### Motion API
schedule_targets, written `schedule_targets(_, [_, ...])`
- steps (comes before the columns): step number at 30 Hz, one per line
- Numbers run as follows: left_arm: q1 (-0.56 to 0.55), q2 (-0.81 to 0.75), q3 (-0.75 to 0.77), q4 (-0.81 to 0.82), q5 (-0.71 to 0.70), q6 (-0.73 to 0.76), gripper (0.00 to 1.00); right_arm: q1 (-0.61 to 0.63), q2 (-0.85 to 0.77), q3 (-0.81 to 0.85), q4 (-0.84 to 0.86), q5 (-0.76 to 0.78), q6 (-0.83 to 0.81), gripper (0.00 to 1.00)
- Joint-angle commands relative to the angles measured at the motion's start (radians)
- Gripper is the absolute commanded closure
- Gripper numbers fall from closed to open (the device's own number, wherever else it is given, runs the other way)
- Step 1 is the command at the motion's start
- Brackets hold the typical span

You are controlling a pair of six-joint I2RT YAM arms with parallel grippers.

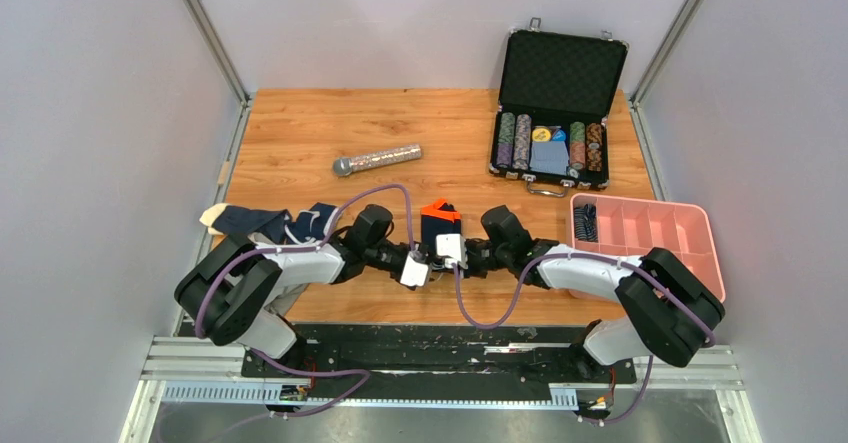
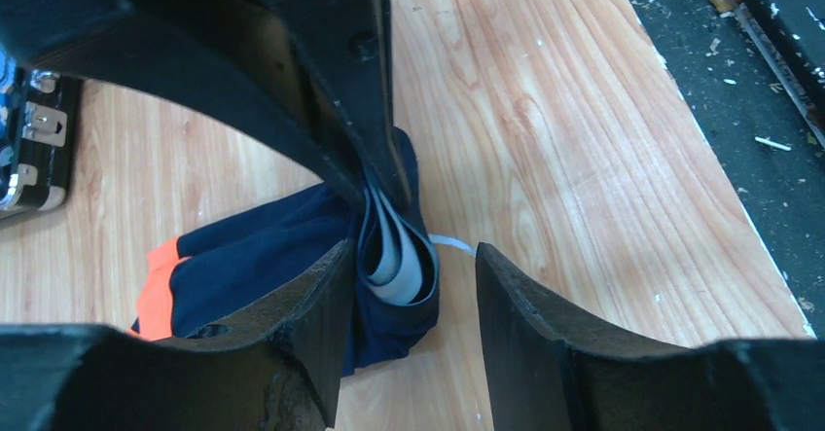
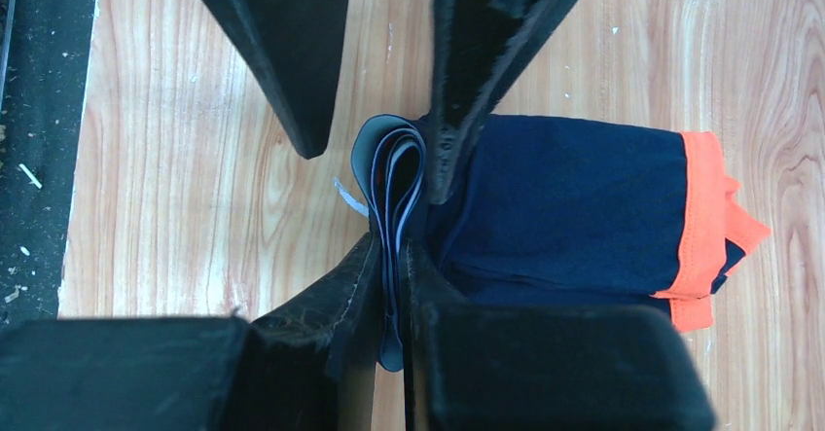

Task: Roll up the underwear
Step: Roll the underwear to the center of the board.

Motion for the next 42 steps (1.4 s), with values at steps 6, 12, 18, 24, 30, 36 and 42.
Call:
schedule_targets(6, [-0.017, 0.035, 0.044, -0.004, -0.061, -0.002, 0.84, -0.013, 0.009, 0.046, -0.031, -0.049, 0.017, 1.0])
schedule_targets(12, [-0.017, 0.016, 0.108, -0.179, -0.142, -0.082, 1.0, -0.057, 0.035, 0.134, -0.188, -0.137, 0.031, 1.0])
schedule_targets(18, [-0.017, -0.019, 0.201, -0.408, -0.137, -0.364, 1.0, -0.126, 0.143, 0.316, -0.479, -0.291, 0.006, 1.0])
schedule_targets(24, [-0.017, -0.021, 0.155, -0.35, -0.096, -0.656, 1.0, -0.129, 0.246, 0.412, -0.612, -0.375, 0.0, 1.0])
schedule_targets(30, [0.03, -0.002, 0.078, -0.219, -0.014, -0.858, 1.0, -0.148, 0.346, 0.519, -0.757, -0.474, 0.01, 1.0])
schedule_targets(36, [0.111, 0.111, 0.084, -0.187, 0.025, -0.956, 1.0, -0.198, 0.494, 0.64, -0.892, -0.55, 0.09, 1.0])
schedule_targets(42, [0.146, 0.248, 0.148, -0.234, 0.047, -0.99, 1.0, -0.217, 0.625, 0.722, -0.957, -0.573, 0.161, 1.0])
